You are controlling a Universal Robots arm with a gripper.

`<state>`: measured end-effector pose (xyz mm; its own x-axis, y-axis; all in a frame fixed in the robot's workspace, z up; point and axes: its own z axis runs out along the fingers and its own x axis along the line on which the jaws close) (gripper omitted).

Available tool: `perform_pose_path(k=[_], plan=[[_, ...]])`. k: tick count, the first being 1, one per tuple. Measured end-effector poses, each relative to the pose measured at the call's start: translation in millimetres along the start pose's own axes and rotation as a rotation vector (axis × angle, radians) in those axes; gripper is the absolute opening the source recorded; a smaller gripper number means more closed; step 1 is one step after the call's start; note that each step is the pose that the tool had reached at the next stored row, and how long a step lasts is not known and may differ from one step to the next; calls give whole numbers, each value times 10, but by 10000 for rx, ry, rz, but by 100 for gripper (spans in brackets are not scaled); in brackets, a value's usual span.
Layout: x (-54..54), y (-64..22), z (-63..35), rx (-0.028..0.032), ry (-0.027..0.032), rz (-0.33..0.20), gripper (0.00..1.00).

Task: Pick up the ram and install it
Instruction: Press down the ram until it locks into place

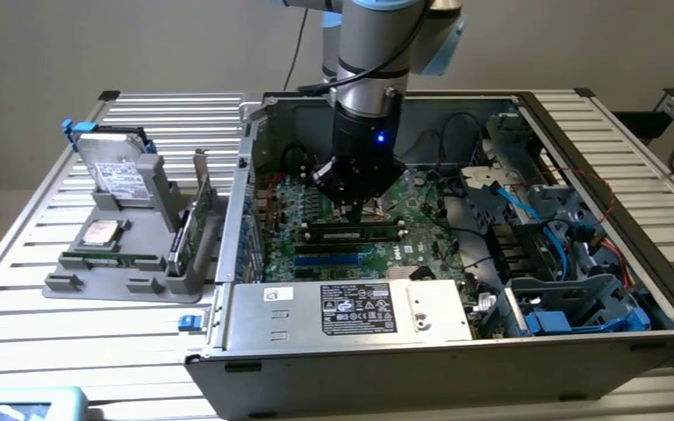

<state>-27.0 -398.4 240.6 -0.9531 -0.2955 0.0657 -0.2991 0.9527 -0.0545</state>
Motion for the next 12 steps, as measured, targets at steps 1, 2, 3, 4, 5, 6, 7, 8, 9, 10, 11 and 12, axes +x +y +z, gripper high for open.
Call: perform_pose_path(k=[1,2,3,4,5,6,7,8,9,10,11,12], plan=[[0,0,0,4,-4,73,11],[0,0,0,7,-6,149,11],[0,0,0,11,-8,224,11],[0,0,0,16,-9,301,11],[0,0,0,23,-8,382,11],[0,0,0,29,-7,456,11],[0,0,0,37,-4,529,11],[0,1,1,52,-2,597,11],[0,1,1,70,0,662,11],[1,0,0,98,-3,724,11],[1,0,0,128,-16,779,11],[0,0,0,161,-39,829,11]])
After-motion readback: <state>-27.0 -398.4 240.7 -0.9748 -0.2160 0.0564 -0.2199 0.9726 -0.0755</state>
